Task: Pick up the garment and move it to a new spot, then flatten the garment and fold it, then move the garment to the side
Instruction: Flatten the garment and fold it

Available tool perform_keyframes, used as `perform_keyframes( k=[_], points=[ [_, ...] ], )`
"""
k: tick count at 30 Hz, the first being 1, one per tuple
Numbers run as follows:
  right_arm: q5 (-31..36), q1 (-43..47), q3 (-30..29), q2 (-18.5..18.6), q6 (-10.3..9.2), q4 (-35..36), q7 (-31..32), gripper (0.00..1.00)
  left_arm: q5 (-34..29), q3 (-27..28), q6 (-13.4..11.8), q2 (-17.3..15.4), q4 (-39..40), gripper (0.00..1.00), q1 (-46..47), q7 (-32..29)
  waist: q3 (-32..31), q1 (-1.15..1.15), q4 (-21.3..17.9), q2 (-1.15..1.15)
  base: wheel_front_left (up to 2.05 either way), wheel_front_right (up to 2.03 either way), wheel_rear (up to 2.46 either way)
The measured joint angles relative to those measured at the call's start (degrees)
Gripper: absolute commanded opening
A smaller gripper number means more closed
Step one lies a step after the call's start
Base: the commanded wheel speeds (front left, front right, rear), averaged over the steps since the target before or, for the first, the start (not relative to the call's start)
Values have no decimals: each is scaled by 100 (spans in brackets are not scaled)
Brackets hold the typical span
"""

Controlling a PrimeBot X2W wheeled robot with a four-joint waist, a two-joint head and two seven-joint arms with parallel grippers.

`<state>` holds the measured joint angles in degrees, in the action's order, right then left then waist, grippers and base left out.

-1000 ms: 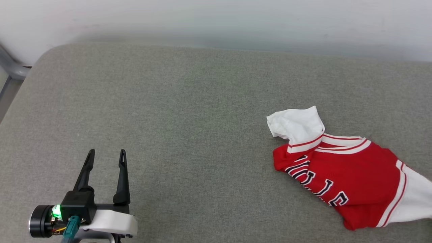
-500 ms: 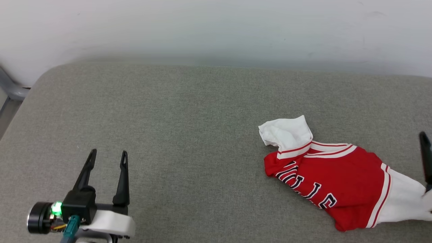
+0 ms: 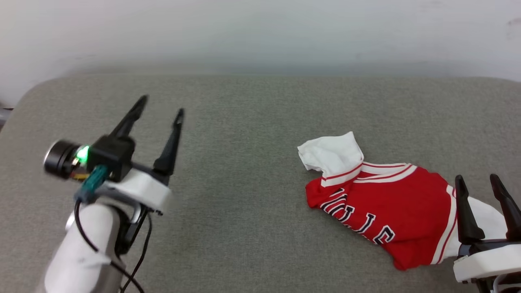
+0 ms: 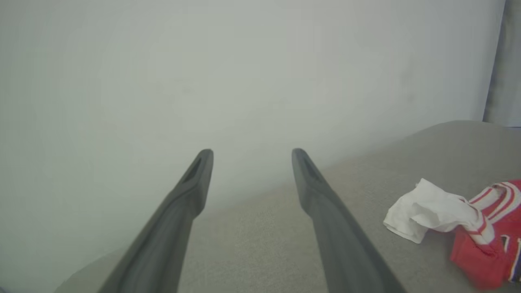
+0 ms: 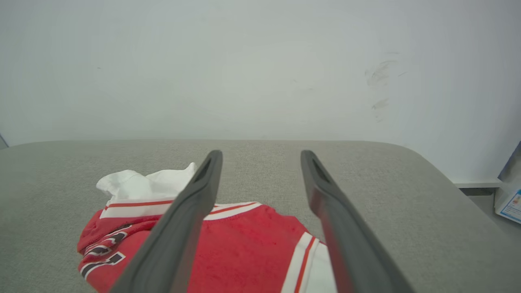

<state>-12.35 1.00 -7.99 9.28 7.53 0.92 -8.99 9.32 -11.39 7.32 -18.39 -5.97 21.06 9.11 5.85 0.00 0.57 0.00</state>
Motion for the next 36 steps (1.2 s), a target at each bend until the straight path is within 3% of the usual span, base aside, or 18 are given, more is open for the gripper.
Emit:
perform_keyframes(
  k=[6, 12, 19, 25, 36],
  points=[
    [135, -76, 80, -91, -1, 140, 44, 100, 1437, -1507, 8, -840, -109, 100, 1408, -1096, 265, 0, -237, 0, 0, 0, 0],
    [269, -295, 177, -210, -1, 209, 16, 100, 2927, -2814, 8, -1200, -334, 100, 2791, -2342, 640, 0, -460, 0, 0, 0, 0],
    [438, -571, 314, -331, -1, 224, -75, 100, 4119, -4051, 8, -1213, -769, 100, 4157, -3964, 1110, 1, -738, 0, 0, 0, 0],
    [543, -820, 458, -415, -1, 234, -168, 100, 4602, -4855, 8, -1107, -1195, 100, 4973, -4920, 1509, 1, -1018, 0, 0, 0, 0],
    [634, -1201, 649, -557, -1, 169, -389, 100, 4790, -5970, 8, -960, -1937, 100, 5612, -5215, 2159, 1, -1521, 0, 0, 0, 0]
  ],
)
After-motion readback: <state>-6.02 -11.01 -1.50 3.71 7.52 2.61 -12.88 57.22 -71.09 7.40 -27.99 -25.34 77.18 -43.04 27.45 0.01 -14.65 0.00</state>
